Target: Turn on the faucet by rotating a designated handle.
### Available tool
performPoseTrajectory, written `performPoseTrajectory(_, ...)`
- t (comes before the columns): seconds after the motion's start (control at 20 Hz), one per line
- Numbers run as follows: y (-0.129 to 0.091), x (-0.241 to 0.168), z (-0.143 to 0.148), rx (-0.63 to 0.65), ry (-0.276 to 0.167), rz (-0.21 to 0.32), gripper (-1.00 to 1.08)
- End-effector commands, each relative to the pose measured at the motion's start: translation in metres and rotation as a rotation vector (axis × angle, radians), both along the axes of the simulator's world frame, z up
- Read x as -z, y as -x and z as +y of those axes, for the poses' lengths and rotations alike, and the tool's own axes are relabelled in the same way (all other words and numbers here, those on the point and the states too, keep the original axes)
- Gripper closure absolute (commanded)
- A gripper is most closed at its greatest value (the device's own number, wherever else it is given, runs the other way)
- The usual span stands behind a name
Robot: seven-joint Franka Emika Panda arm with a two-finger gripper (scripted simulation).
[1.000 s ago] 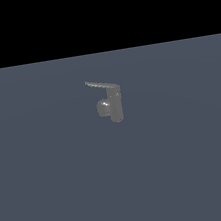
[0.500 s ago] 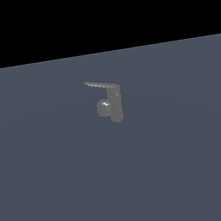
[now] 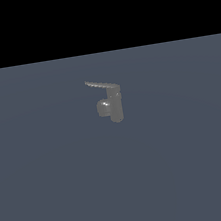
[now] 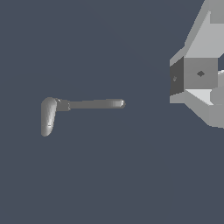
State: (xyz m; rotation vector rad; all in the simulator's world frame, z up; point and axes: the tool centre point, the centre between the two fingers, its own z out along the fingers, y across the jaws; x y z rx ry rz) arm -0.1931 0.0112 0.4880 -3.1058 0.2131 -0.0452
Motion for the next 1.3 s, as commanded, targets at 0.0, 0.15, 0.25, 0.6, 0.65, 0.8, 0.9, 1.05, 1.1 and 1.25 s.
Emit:
performPoseTrajectory(0.0,-0.016,0.003,0.002,0.056,-0.015,0.005,1.08)
performPoseTrajectory(0.15,-0.037,0.008,0.004,0.134,-0.032,0.013,1.08)
performPoseTrajectory(0.25,-0.052,0.012,0.005,0.187,-0.043,0.019,1.08)
performPoseTrajectory(0.6,-0.102,0.033,0.01,0.378,-0.072,0.042,1.08)
performPoseTrajectory(0.65,-0.109,0.036,0.011,0.406,-0.075,0.045,1.08)
performPoseTrajectory(0.8,-0.131,0.048,0.013,0.489,-0.083,0.055,1.08)
performPoseTrajectory(0.9,-0.145,0.056,0.014,0.545,-0.086,0.062,1.08)
performPoseTrajectory(1.05,-0.165,0.07,0.016,0.629,-0.09,0.071,1.08)
performPoseTrajectory(1.1,-0.172,0.075,0.017,0.657,-0.09,0.073,1.08)
performPoseTrajectory(1.25,-0.192,0.091,0.019,0.741,-0.09,0.081,1.08)
